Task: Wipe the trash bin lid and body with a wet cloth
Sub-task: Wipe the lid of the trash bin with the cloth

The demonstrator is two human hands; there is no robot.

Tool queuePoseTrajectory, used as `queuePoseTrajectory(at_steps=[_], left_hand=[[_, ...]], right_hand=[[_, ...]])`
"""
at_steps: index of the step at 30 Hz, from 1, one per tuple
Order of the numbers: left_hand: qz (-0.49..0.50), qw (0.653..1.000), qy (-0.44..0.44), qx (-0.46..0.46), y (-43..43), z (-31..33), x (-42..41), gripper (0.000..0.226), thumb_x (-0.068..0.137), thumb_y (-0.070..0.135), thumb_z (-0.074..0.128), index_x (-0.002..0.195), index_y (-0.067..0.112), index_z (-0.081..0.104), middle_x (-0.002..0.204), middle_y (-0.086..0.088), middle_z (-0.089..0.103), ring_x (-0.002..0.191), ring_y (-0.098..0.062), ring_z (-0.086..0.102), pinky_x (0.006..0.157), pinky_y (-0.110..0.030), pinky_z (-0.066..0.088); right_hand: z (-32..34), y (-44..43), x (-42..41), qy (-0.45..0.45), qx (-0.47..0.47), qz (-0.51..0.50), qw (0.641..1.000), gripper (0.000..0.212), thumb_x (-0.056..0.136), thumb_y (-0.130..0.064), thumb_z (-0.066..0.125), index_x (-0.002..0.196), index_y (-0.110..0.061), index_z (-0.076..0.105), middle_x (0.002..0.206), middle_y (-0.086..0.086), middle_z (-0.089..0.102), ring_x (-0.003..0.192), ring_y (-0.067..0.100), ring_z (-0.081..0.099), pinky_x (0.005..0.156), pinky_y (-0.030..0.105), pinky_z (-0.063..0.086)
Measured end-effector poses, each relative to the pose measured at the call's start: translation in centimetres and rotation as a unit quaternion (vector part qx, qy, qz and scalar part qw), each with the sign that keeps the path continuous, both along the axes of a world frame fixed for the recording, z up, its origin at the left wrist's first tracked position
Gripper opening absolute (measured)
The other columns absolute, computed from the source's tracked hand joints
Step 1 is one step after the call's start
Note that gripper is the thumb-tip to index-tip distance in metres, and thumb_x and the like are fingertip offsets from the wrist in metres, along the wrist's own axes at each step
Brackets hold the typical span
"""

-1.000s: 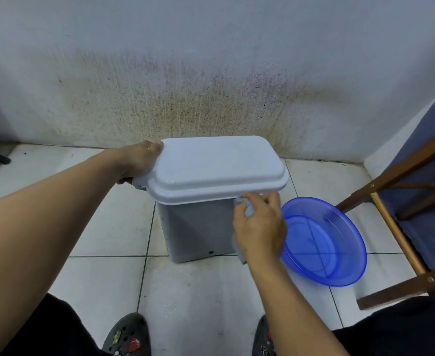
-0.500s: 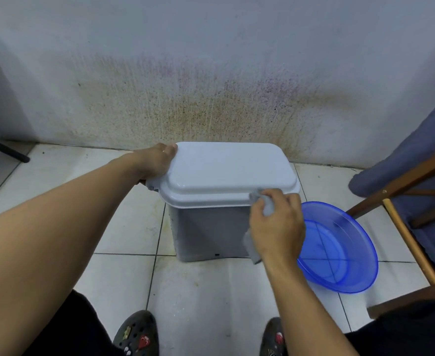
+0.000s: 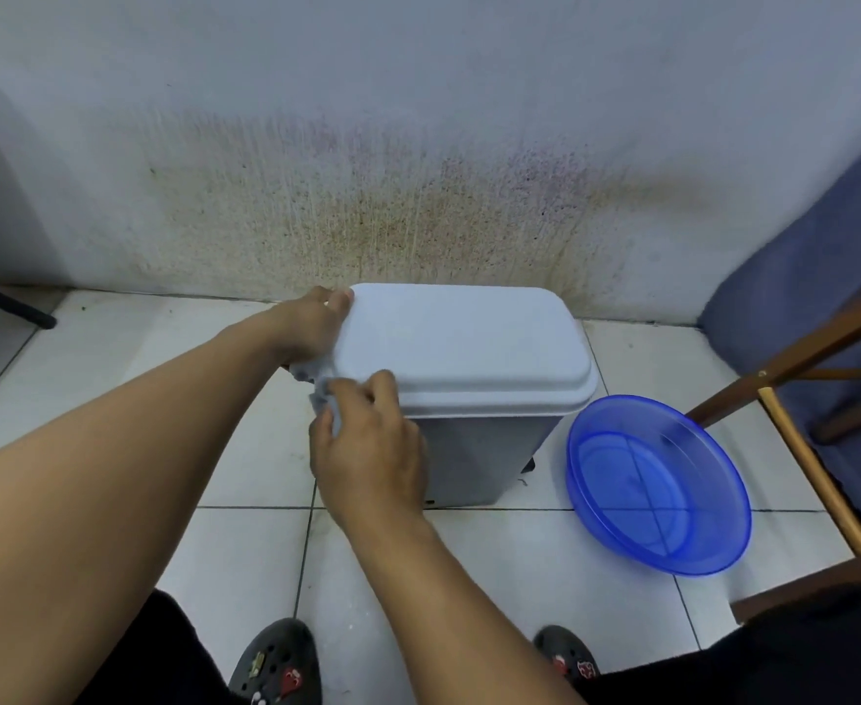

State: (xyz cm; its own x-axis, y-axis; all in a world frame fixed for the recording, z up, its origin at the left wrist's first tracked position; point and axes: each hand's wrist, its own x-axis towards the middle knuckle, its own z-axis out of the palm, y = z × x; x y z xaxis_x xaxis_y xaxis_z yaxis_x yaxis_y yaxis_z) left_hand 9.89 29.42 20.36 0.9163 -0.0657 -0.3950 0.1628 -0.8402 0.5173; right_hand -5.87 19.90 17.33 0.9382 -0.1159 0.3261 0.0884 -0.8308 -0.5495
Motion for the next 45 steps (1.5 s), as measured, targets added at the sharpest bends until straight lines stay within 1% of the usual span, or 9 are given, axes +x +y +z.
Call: queuePoseTrajectory(at_steps=[7,11,13,16,25,29,36,42,45], left_hand=[[0.004,0.999,-0.006,0.042,0.5,-0.4,-0.2,0.071,0.107,0.063,0.017,0.146,0.007,0.037,0.092,-0.023,0.060,0.056,-0.030,0.060,0.046,-0.029,0.037],[0.027,0.998,0.004,0.060,0.0,0.1,-0.4,0.074,0.107,0.063,0.019,0.153,0.006,0.032,0.132,-0.031,0.058,0.082,-0.036,0.065,0.060,-0.037,0.046],[0.019,0.996,-0.013,0.087,-0.1,0.2,-0.1,0.070,0.109,0.059,0.022,0.160,0.012,0.028,0.155,-0.029,0.042,0.119,-0.044,0.060,0.094,-0.050,0.052],[-0.037,0.996,-0.060,0.053,-0.3,0.7,0.0,0.059,0.113,0.040,0.029,0.168,0.021,0.017,0.173,-0.014,0.018,0.156,-0.038,0.025,0.125,-0.050,0.019],[-0.047,0.994,-0.059,0.082,-0.2,3.5,-1.9,0.033,0.110,0.027,0.032,0.122,0.008,0.057,0.126,-0.019,0.063,0.104,-0.038,0.065,0.089,-0.048,0.056],[-0.014,0.996,0.076,-0.055,-0.6,4.4,-3.8,0.039,0.112,0.035,0.037,0.116,0.002,0.058,0.104,-0.023,0.069,0.076,-0.039,0.078,0.071,-0.047,0.066],[-0.003,0.985,0.137,-0.103,-2.0,3.1,-4.0,0.055,0.104,0.055,0.051,0.132,0.009,0.057,0.107,-0.020,0.070,0.076,-0.031,0.079,0.073,-0.041,0.067],[0.033,0.968,0.135,-0.211,-1.9,2.7,-3.2,0.046,0.099,0.036,0.070,0.140,0.035,0.050,0.126,-0.006,0.068,0.104,-0.034,0.074,0.083,-0.053,0.065],[0.047,0.963,0.147,-0.222,-1.9,2.8,-3.3,0.056,0.104,0.036,0.063,0.154,0.042,0.038,0.128,-0.009,0.066,0.108,-0.036,0.072,0.087,-0.057,0.063]], right_hand=[[-1.8,-6.7,-2.2,-0.049,0.120,-0.137,0.982,0.016,0.090,-0.026,0.062,0.104,-0.032,0.065,0.100,-0.005,0.051,0.072,0.019,0.057,0.058,0.024,0.040],[-1.5,-12.4,-1.8,-0.037,0.184,-0.252,0.949,0.014,0.094,-0.023,0.062,0.107,-0.025,0.066,0.103,-0.004,0.052,0.077,0.010,0.050,0.057,0.006,0.033],[-1.1,-13.8,-1.6,-0.020,0.214,-0.275,0.937,0.016,0.095,-0.025,0.060,0.110,-0.026,0.065,0.105,-0.003,0.053,0.080,0.008,0.052,0.059,0.006,0.031],[-0.7,-13.5,-2.2,0.001,0.246,-0.244,0.938,0.012,0.094,-0.025,0.062,0.106,-0.027,0.064,0.102,-0.005,0.057,0.082,-0.008,0.052,0.059,0.004,0.038],[0.0,-13.0,0.7,0.040,0.213,-0.200,0.955,0.004,0.097,-0.028,0.057,0.098,-0.030,0.061,0.101,-0.002,0.057,0.082,0.014,0.051,0.065,0.026,0.038],[1.7,-16.2,4.2,0.097,0.152,-0.172,0.968,0.021,0.099,-0.034,0.051,0.114,-0.027,0.064,0.111,0.005,0.056,0.084,0.017,0.046,0.073,0.028,0.037],[2.4,-16.9,2.9,0.139,0.082,-0.114,0.980,0.024,0.099,-0.029,0.048,0.116,-0.032,0.065,0.113,-0.001,0.052,0.084,0.016,0.049,0.068,0.028,0.039],[1.6,-15.3,-0.2,0.064,0.152,-0.105,0.981,0.017,0.095,-0.023,0.059,0.108,-0.029,0.068,0.102,-0.007,0.057,0.077,-0.001,0.051,0.061,0.003,0.039],[2.1,-14.6,0.9,0.013,0.151,-0.124,0.981,0.020,0.095,-0.027,0.061,0.114,-0.029,0.066,0.105,-0.008,0.060,0.085,0.006,0.053,0.064,0.011,0.037]])
